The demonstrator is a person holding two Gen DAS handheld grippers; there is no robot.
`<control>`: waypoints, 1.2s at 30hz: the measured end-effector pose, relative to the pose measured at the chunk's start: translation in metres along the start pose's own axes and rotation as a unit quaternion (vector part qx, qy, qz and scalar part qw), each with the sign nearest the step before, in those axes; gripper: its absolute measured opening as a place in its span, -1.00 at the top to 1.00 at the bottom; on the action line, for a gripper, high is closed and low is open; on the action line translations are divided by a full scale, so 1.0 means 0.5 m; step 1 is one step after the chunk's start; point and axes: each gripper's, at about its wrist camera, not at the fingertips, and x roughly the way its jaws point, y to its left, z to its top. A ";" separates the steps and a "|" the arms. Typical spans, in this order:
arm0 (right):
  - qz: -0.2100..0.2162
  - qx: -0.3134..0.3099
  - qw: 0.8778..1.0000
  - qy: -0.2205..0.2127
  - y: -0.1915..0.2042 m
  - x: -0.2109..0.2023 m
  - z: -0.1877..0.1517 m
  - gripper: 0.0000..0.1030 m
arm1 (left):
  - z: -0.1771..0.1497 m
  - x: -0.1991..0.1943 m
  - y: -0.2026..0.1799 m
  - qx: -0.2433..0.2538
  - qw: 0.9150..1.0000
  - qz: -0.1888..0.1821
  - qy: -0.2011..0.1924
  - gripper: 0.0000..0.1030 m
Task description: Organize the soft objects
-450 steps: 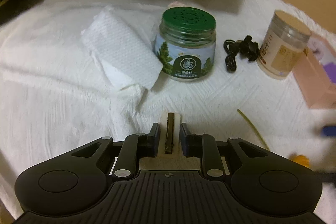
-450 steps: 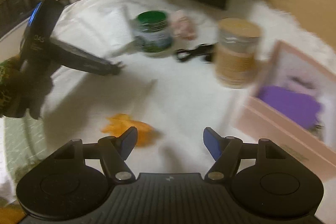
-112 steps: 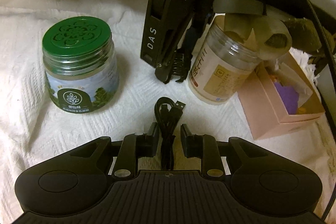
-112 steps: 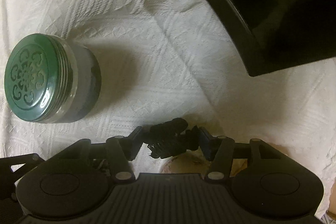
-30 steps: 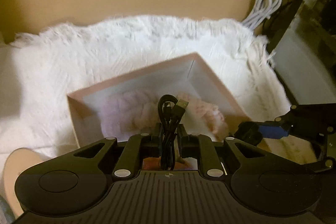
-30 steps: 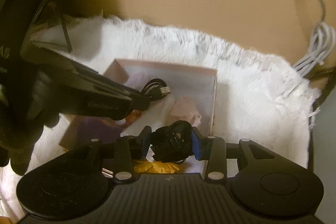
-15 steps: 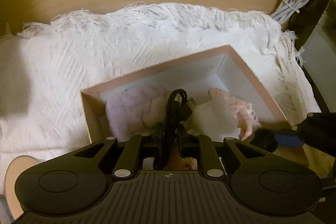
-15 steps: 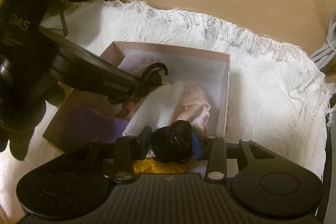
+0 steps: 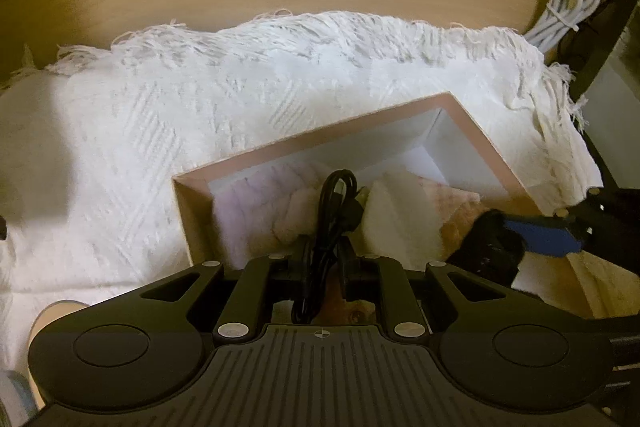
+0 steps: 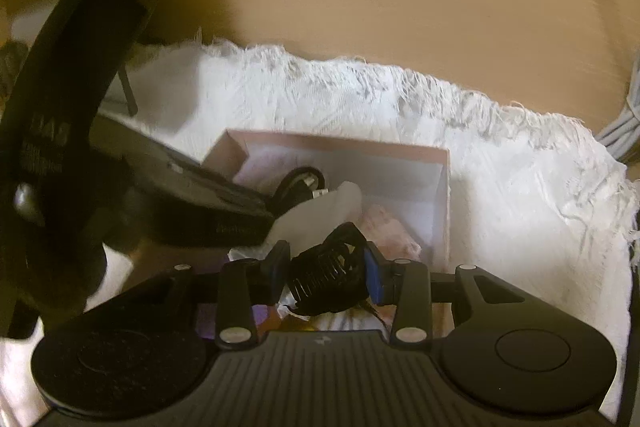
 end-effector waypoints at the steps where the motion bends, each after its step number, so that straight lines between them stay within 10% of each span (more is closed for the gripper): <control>1: -0.001 -0.001 1.000 -0.004 0.004 0.000 0.006 0.27 | 0.002 -0.002 0.006 -0.008 1.000 -0.002 0.001 0.68; 6: -0.014 -0.030 0.999 0.012 0.020 0.023 0.014 0.26 | 0.013 0.004 0.049 -0.069 0.995 -0.065 0.015 0.64; 13: -0.023 -0.009 0.998 0.058 -0.007 0.034 -0.003 0.08 | 0.001 -0.022 0.021 -0.009 1.000 -0.017 -0.013 0.61; 17: -0.042 0.005 0.999 0.031 -0.007 -0.020 -0.004 -0.18 | -0.005 -0.070 0.013 0.009 0.996 0.027 -0.082 0.59; 23: -0.079 0.042 0.996 -0.020 -0.007 -0.104 0.003 -0.32 | -0.023 -0.074 -0.002 0.050 0.997 -0.034 -0.054 0.56; 28: -0.099 0.078 0.991 -0.038 -0.026 -0.149 -0.012 -0.40 | -0.081 -0.147 0.039 -0.021 0.989 -0.049 -0.136 0.56; 36: -0.064 -0.002 0.996 -0.059 -0.021 -0.188 -0.089 -0.43 | -0.320 -0.220 0.045 -0.195 0.951 0.066 -0.229 0.58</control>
